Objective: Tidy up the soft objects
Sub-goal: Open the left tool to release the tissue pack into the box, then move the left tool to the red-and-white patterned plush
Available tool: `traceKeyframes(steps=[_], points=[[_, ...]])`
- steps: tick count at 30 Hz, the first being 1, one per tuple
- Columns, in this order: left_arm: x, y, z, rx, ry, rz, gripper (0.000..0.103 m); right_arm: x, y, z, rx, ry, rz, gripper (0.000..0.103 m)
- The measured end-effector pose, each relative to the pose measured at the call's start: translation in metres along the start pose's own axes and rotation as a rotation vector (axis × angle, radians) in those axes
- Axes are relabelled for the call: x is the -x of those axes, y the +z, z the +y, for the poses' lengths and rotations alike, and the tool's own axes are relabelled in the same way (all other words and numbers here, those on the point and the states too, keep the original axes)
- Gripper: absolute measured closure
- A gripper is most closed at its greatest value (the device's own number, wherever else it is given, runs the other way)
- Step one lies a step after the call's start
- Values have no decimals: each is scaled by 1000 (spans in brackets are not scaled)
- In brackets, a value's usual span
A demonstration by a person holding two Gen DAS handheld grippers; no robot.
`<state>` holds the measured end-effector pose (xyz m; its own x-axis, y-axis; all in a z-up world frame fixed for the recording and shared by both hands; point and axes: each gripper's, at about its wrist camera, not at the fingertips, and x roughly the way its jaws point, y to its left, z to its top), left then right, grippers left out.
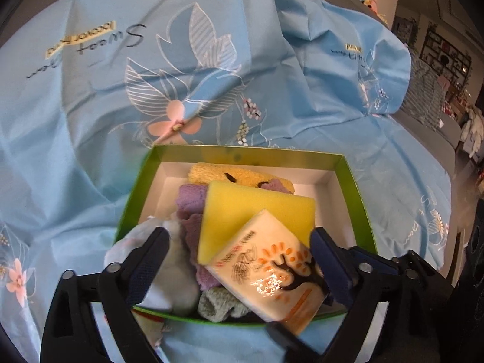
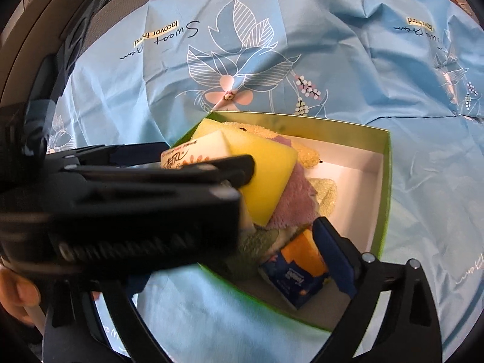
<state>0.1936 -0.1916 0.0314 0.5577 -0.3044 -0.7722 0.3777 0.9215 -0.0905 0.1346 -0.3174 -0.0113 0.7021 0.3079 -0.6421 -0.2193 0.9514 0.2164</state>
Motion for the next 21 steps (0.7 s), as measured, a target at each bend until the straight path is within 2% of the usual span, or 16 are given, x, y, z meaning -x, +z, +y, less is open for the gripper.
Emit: traceKeyframes(steps=[11,21], points=[[47,-17,24,62,-3,-62,0,51,-7,0,-19,-48,-78,6],[85,-54,56,107,5,-90,0,84,-22,18,1,-84,-111,5]])
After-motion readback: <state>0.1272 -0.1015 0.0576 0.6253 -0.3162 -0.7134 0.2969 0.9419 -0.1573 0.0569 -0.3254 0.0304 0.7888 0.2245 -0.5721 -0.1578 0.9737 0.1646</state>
